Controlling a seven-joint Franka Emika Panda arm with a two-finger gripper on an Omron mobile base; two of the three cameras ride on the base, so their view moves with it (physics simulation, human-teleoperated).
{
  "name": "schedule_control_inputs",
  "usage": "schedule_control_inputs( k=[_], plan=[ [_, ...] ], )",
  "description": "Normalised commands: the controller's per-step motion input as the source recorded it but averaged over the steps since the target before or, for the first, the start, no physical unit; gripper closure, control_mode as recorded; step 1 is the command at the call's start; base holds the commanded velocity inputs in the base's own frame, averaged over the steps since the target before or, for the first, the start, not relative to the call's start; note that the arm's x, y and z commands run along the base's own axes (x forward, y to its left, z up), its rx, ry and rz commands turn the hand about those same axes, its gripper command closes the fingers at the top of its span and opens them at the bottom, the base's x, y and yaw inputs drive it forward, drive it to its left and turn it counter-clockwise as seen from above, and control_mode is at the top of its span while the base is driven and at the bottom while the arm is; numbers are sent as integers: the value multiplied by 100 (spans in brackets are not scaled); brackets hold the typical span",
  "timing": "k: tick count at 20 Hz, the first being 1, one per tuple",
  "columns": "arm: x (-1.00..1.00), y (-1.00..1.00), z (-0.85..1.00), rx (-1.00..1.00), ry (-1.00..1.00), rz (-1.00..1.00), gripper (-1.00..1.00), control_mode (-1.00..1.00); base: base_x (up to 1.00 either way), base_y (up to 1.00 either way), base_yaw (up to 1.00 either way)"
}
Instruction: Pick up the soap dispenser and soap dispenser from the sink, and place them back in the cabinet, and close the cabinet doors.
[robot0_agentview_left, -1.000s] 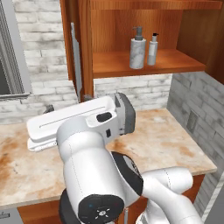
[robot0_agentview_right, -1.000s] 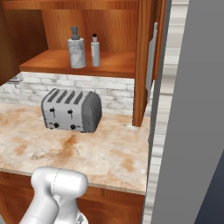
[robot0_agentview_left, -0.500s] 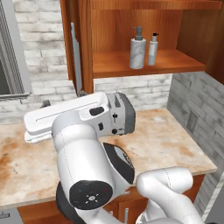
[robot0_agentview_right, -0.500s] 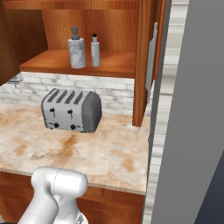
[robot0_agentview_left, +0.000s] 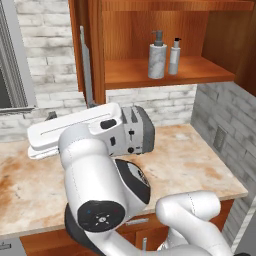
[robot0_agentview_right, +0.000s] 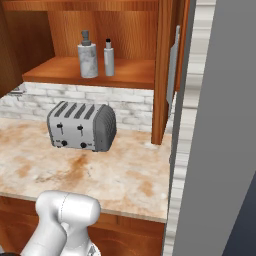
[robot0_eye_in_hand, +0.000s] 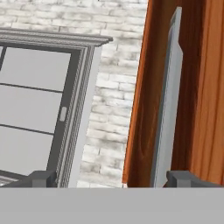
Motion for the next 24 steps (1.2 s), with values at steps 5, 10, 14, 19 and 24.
schedule_control_inputs(
  k=[5, 10, 14, 19, 24],
  plan=[
    [3, -17, 0, 0, -2, 0, -100, -100, 0, 0, 0],
    [2, -47, 0, 0, -6, 0, -100, -100, 0, 0, 0],
    [10, -46, 0, 0, -6, 0, -100, -100, 0, 0, 0],
    [23, -23, 0, 0, -5, -2, -100, -100, 0, 0, 0],
    [34, -8, 0, 0, -4, -6, -100, -100, 0, 0, 0]
  ],
)
